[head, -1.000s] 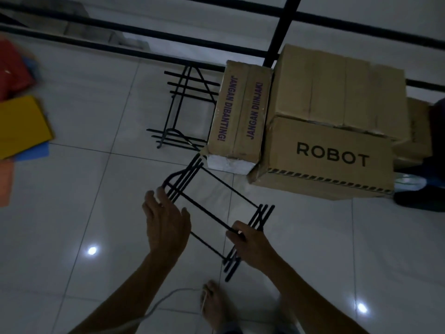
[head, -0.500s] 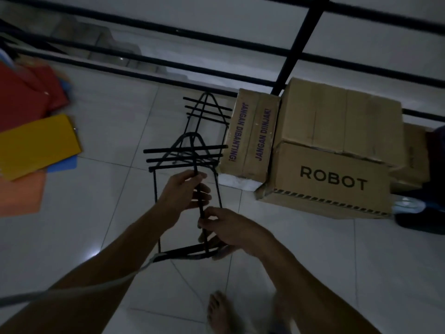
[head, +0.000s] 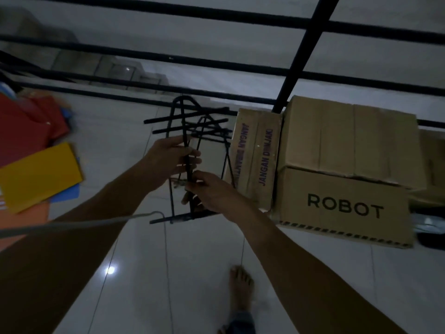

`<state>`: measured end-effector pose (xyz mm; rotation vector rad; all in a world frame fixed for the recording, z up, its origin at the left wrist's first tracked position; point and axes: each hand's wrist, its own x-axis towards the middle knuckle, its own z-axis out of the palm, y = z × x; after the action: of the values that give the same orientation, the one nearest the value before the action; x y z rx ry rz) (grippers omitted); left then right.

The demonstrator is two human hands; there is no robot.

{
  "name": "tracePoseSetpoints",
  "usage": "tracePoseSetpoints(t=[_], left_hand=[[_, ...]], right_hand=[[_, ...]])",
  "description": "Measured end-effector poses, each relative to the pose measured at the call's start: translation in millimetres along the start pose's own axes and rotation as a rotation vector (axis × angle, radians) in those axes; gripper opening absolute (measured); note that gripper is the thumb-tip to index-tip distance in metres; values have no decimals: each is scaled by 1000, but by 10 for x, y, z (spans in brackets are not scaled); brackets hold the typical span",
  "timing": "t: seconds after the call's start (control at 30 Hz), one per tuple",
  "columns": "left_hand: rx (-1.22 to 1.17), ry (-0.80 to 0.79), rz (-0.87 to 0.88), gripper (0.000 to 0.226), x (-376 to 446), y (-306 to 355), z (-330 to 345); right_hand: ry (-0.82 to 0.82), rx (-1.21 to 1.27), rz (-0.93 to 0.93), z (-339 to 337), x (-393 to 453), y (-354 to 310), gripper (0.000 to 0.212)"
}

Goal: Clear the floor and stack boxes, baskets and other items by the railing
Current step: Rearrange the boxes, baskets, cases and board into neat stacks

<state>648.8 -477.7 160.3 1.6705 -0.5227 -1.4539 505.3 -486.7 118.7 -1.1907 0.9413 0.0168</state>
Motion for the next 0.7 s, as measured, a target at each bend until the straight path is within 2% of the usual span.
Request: tracePoseSetpoints(t=[0.13,0.23,0.33,0.4,0.53,0.6,0.7], left_hand=[[58,3,-91,12,331,110,-34],[329,-7,-251,38,414,-177,-125],[395,-152,-454,61,344,-523,-328],[369,-252,-544,67,328,-707,-475],[553,-506,-691,75,225,-940,-569],[565,-523,-694,68,154,-1033,-545],[405,-378,-521,48,138,-996,-519]], right_hand=[[70,-51,-44,-245,290,-169,19],[160,-67,-28,-425,418,-272,27],[178,-228,-10,-496,505,-268,37],[218,-348,-23,-526,531,-311,44],[236,-589,-31,-672,440,-526,43],[272,-717,-52,-673,352,-582,45],[377,-812,-108,-595,248,-606,51]])
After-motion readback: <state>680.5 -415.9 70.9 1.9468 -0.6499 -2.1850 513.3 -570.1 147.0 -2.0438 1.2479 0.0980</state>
